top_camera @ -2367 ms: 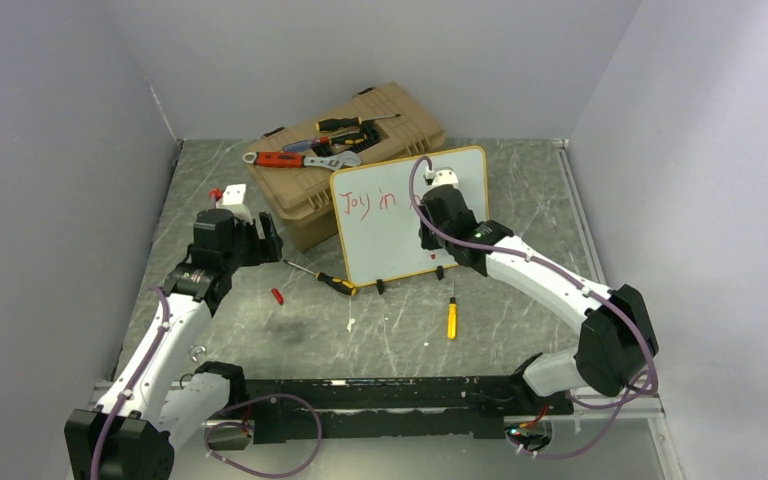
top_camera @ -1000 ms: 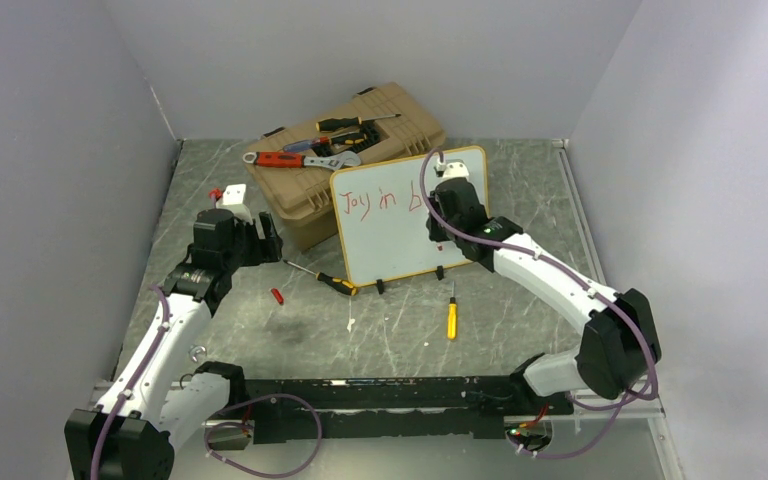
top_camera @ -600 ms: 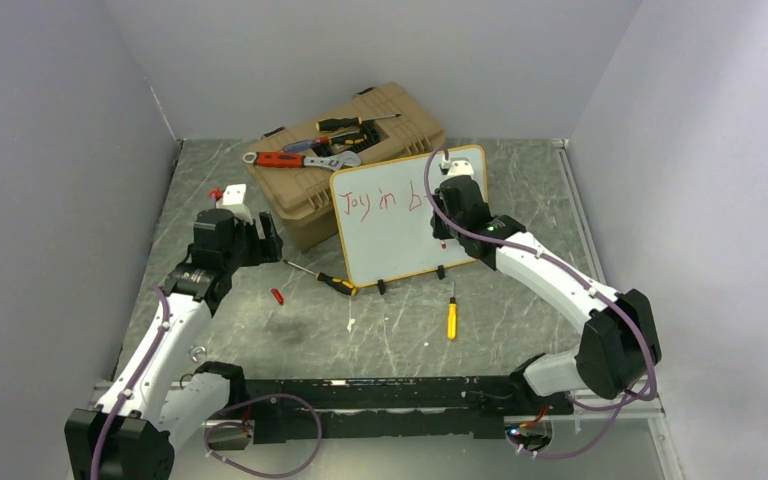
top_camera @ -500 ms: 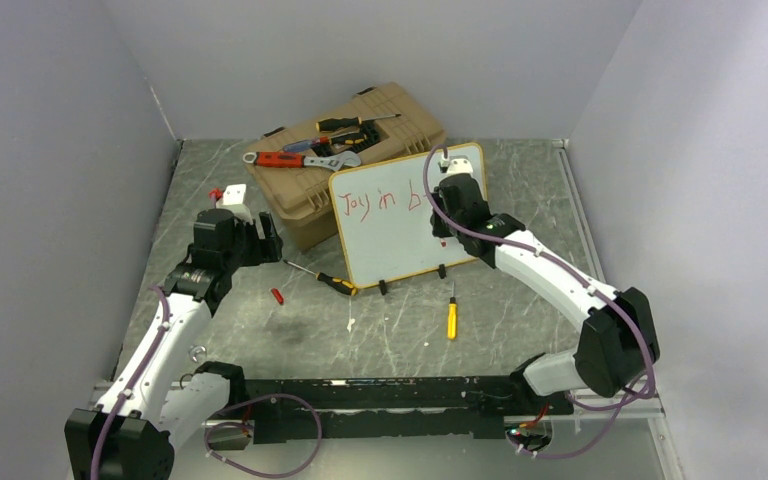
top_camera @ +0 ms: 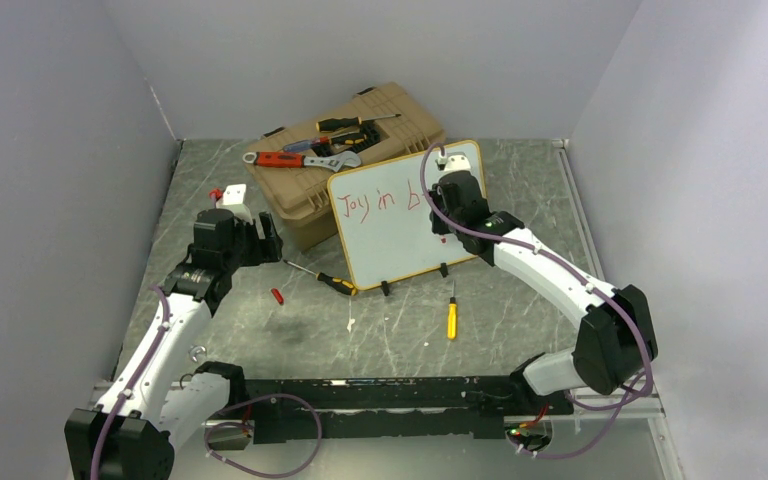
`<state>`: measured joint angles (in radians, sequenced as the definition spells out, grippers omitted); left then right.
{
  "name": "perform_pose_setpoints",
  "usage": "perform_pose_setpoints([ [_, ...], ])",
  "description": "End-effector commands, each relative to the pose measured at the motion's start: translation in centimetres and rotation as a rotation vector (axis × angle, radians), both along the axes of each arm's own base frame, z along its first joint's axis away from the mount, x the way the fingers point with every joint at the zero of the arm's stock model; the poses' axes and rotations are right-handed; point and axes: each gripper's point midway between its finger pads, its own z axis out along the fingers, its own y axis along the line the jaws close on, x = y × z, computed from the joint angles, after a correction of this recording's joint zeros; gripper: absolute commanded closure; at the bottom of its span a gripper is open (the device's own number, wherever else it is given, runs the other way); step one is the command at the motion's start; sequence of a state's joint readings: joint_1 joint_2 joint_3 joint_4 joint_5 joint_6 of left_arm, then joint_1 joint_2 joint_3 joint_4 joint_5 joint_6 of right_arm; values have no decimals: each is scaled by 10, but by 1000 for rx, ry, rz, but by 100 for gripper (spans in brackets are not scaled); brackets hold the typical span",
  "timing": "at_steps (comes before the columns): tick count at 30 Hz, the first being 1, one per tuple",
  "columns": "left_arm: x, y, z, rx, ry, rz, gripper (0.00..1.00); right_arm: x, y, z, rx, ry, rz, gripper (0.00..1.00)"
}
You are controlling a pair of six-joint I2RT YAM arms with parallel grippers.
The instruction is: Write a sentence on the whiteboard
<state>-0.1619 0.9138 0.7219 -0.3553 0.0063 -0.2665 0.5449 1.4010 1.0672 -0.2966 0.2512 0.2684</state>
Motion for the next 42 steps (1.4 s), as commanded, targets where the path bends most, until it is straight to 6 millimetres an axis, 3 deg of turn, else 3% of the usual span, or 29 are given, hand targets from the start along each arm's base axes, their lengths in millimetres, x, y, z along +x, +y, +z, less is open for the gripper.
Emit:
perform_pose_setpoints([
  [1,4,-4,5,-6,-33,-21,19,13,9,30,39,-92,26,100],
  [15,3,-5,8,-10,-42,-24,19,-3,25,15,32,-48,66,100],
  [33,2,-7,11,-15,-53,-32,19,-30,1,-18,17,35,-37,100],
  [42,1,-7,13,-14,-58,-32,19,-13,-11,-1,2,-7,-82,100],
])
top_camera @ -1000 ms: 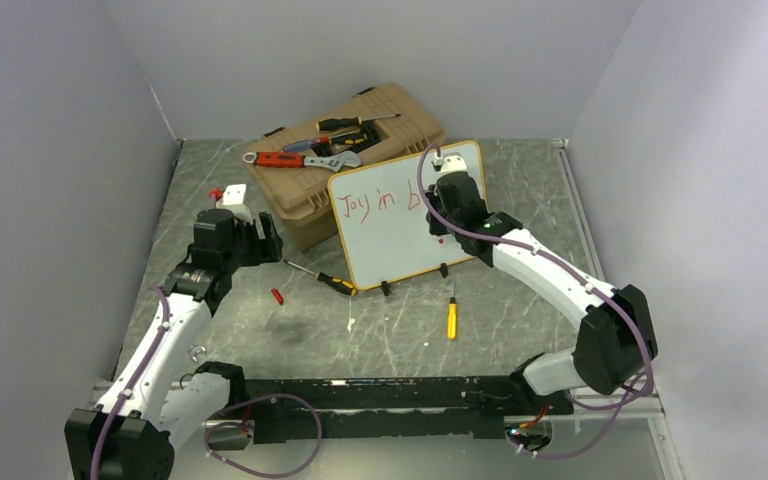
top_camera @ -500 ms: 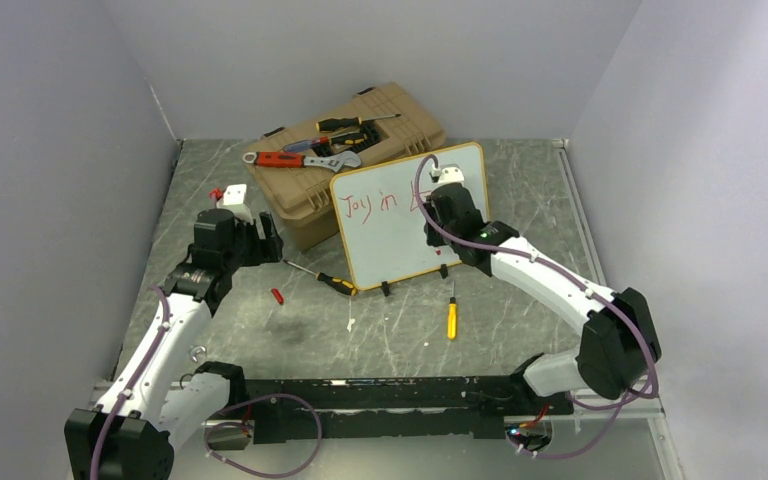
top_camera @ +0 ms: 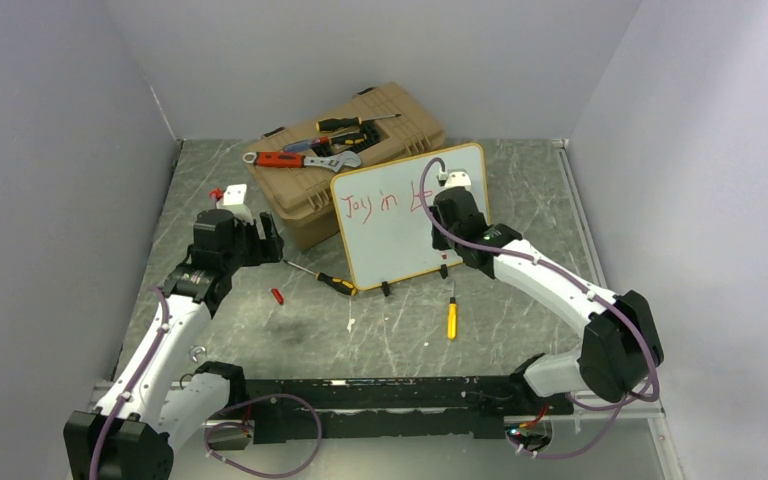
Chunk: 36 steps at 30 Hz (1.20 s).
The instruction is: Write a sentence on the whiteboard
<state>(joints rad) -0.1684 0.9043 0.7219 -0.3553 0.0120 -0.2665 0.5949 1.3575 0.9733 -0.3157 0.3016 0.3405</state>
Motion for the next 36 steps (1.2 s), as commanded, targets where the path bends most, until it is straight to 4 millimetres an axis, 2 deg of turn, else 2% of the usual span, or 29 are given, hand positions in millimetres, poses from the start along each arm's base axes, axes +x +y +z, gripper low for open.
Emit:
perform_pose_setpoints([
  [1,3,-4,10,-9,-49,-20,19,15,-10,27,7,-69,-52,100],
  [11,3,-4,10,-10,-48,-21,19,18,-9,58,50,-155,-17,100],
  [16,3,-4,10,-8,-49,-21,19,29,-11,59,31,-157,-22,100],
  [24,3,-5,10,-8,-49,-23,19,42,-14,52,15,-139,-28,100],
  [36,4,-6,9,-11,-47,-26,19,27,-18,22,12,-56,-28,100],
])
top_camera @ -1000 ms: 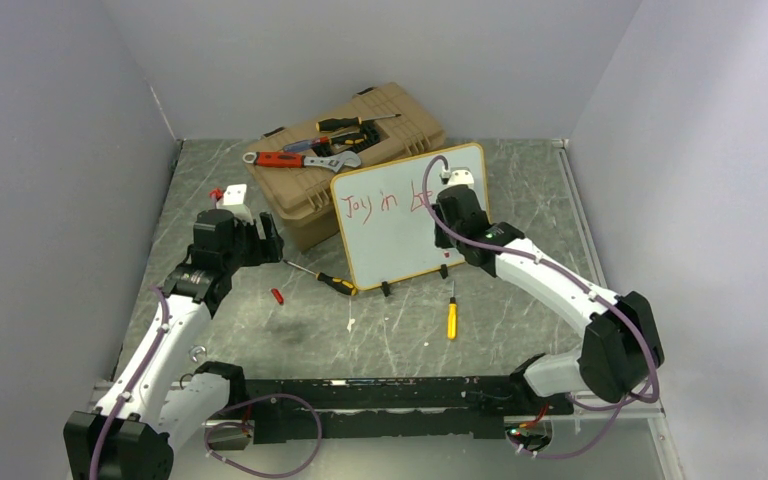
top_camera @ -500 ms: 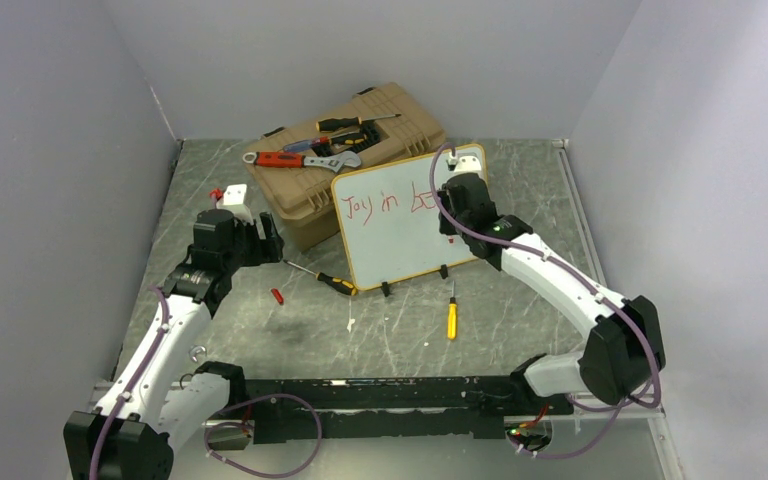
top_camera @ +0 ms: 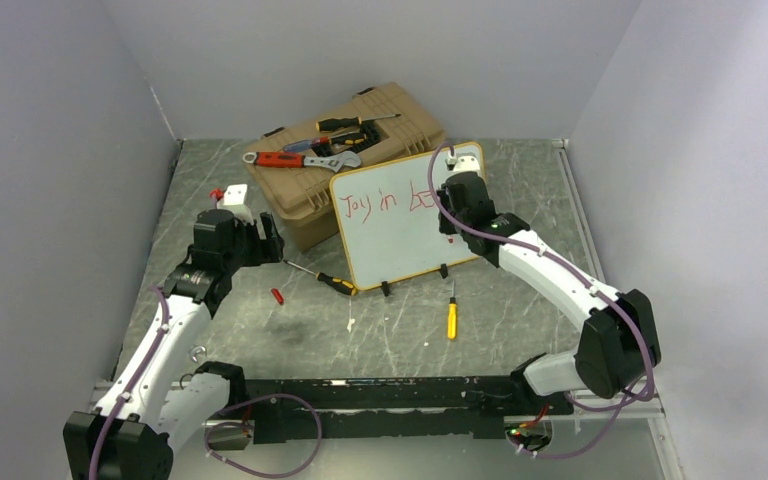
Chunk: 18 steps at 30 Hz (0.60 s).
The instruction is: Write a sentence on the whiteboard
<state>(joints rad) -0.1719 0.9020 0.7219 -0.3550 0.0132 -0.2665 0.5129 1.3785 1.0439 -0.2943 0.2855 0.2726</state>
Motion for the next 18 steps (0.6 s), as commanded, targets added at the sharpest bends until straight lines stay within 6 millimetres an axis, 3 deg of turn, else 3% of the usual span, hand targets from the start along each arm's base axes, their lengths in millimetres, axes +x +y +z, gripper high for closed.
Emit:
perform_pose_setpoints([
  [1,4,-4,8,-10,-44,-22,19,-5,0,-6,22,15,-2,100],
  [9,5,-5,7,-10,-43,-24,19,-17,-5,-16,29,41,-15,100],
  [18,6,-5,6,-7,-39,-23,19,-8,-4,16,35,-31,-8,100],
])
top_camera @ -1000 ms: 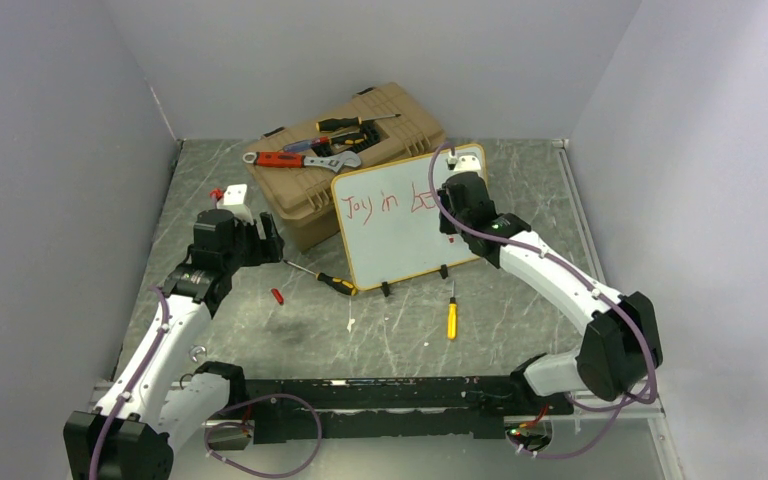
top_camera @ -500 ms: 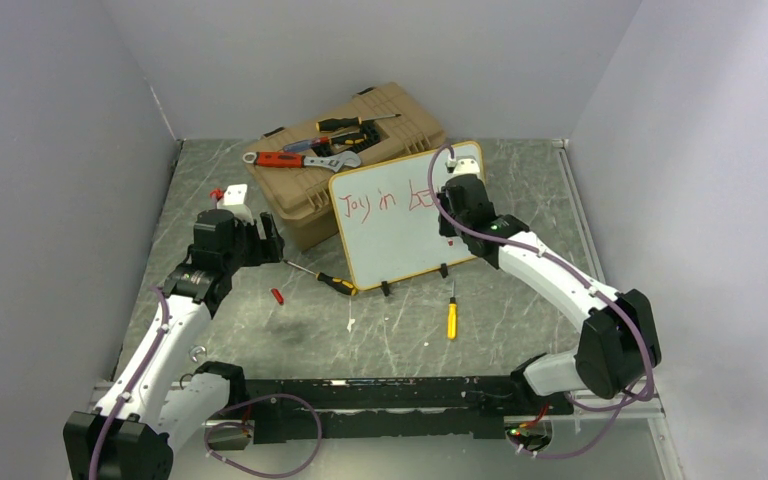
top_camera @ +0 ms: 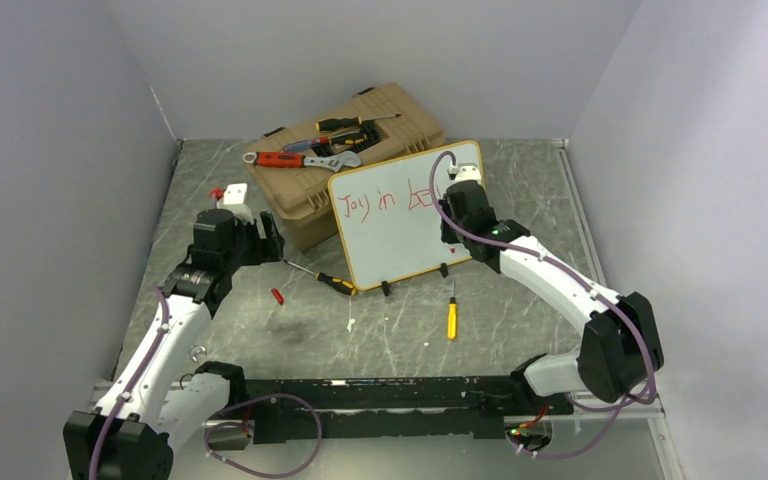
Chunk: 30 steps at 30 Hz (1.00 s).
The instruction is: Write a sentence on the whiteboard
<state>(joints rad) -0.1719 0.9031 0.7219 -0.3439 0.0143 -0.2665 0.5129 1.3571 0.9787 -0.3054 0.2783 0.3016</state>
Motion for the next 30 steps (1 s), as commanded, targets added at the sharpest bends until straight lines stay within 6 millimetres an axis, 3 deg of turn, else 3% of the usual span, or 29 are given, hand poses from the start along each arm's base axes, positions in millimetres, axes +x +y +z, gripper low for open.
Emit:
perform_pose_setpoints([
  [1,4,-4,4,-4,-30,-22,19,8,2,43,39,-97,5,100],
  [12,6,-4,1,0,-21,-23,19,30,2,73,44,-172,32,100],
  [30,6,-3,1,7,-20,-17,19,44,5,57,30,-137,57,100],
])
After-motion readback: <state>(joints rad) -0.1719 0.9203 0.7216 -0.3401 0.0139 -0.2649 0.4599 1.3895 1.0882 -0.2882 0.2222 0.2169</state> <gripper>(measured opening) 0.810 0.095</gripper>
